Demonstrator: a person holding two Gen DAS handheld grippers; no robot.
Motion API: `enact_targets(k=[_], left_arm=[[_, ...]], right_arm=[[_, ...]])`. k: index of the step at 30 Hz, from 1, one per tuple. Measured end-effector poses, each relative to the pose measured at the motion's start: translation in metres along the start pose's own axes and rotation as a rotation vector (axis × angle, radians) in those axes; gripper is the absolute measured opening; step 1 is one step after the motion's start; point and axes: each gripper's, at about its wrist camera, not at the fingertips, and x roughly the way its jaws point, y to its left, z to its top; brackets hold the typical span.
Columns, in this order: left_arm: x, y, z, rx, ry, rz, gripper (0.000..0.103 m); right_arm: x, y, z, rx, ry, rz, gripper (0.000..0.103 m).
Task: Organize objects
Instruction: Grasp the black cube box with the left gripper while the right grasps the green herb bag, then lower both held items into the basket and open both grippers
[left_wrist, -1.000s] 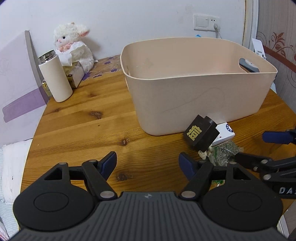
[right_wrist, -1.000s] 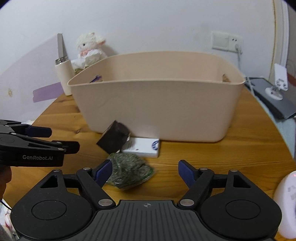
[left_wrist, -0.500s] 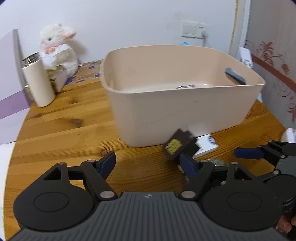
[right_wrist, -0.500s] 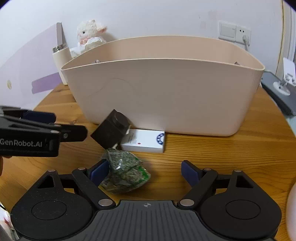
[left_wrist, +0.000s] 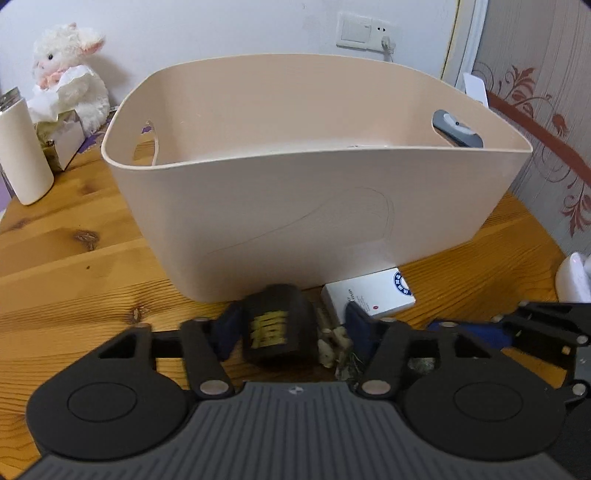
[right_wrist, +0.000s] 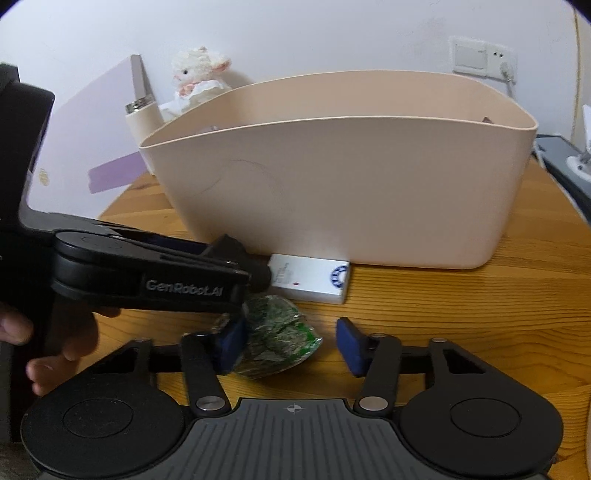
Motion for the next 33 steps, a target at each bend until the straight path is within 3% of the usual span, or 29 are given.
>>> enact_targets(k=[7, 17, 25, 33], left_arm=[[-0.016, 0.004, -0.001, 0.010, -0.018, 0.007, 0.033], [-0.023, 0.013, -0.006, 0.002, -0.008, 0.043, 0.033], [-0.060, 0.007, -0.004, 0.025, -0.085, 0.044, 0.033], [-0.105, 0.001, 0.008, 0.047, -0.200, 0.050, 0.033]], right_arm=[[-0.003, 0.011, -0.001, -0.056, -0.005, -0.006, 0.030], [-0.021, 0.009, -0.003, -0.073, -0.039, -0.054, 0.030], [-0.056, 0.002, 0.003, -0.056, -0.124, -0.083, 0.030], [-0.101, -0.009, 0.022, -0.018, -0.278, -0.149, 0.030]])
